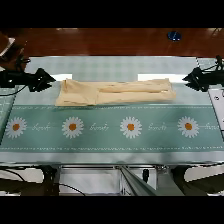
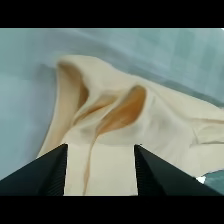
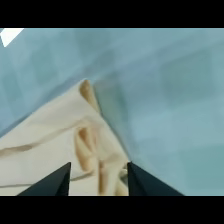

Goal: Fold the shirts.

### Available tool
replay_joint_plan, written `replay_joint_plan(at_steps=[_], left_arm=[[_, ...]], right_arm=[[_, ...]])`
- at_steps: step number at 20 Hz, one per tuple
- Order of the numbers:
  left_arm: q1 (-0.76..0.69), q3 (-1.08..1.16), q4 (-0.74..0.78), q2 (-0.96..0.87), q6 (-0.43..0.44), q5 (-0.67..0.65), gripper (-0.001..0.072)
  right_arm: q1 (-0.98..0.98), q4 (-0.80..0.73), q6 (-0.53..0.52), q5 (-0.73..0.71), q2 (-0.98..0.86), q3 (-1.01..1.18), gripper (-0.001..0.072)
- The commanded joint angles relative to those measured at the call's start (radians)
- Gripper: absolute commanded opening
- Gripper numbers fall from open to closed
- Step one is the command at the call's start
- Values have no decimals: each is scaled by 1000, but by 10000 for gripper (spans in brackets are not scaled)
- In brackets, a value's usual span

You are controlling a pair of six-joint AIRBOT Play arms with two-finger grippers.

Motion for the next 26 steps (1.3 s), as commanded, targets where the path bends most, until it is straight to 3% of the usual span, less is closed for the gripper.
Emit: replay_joint_plan(at_steps=[1, 4, 11, 12, 13, 14, 15, 16, 20, 26], left_arm=[[23, -185, 44, 177, -10, 177, 509], [-85, -437, 36, 380, -10, 444, 509], [-261, -500, 27, 449, -11, 441, 508], [-275, -499, 27, 448, -10, 441, 508], [-286, -497, 27, 448, -10, 440, 507], [-293, -492, 25, 448, -10, 434, 457], [-298, -486, 23, 448, -10, 421, 205], [-307, -477, 21, 448, -5, 404, 25], [-427, -446, 2, 433, -2, 428, 17], [-816, -256, -25, 195, -18, 512, 17]], right_arm=[[-45, -29, 14, 18, -10, -39, 411], [13, 74, -25, 19, -79, -43, 411], [149, 188, -68, 56, -185, -42, 399], [160, 199, -70, 61, -180, -36, 335], [164, 199, -71, 73, -173, -23, 188], [163, 198, -76, 97, -159, -7, 29], [155, 190, -83, 118, -131, -3, 26], [148, 152, -84, 139, -92, -3, 26], [141, -131, -57, 175, 185, -104, 26], [142, -95, -55, 134, 758, -441, 26]])
